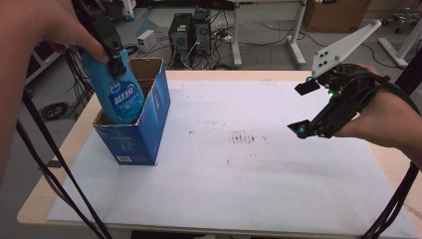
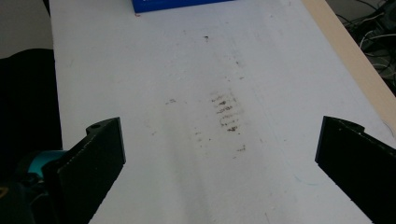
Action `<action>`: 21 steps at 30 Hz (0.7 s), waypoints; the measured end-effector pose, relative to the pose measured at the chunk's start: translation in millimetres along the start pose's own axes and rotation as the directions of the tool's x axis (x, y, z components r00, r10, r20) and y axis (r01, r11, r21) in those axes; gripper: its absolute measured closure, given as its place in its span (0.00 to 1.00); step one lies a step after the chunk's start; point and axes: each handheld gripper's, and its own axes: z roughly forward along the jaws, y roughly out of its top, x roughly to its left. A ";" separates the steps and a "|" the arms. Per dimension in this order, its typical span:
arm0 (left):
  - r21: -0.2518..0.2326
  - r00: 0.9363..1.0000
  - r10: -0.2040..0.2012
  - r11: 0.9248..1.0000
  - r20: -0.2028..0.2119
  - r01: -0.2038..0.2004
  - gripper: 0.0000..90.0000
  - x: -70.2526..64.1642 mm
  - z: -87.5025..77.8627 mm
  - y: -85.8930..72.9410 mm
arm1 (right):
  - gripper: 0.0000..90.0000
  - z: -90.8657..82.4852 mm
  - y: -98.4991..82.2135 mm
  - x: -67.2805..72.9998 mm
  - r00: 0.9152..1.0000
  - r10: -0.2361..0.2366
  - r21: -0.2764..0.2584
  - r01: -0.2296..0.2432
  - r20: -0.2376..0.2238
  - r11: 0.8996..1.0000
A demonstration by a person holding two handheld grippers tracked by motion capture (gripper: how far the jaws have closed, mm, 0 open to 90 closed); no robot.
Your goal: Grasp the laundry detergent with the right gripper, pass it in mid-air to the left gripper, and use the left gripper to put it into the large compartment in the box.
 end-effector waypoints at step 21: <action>0.034 0.921 0.386 0.922 -0.053 -0.385 0.43 3.3 85.4 12.5 | 0.01 8.9 -8.2 -4.7 1.000 0.027 0.040 -0.027 -0.004 0.999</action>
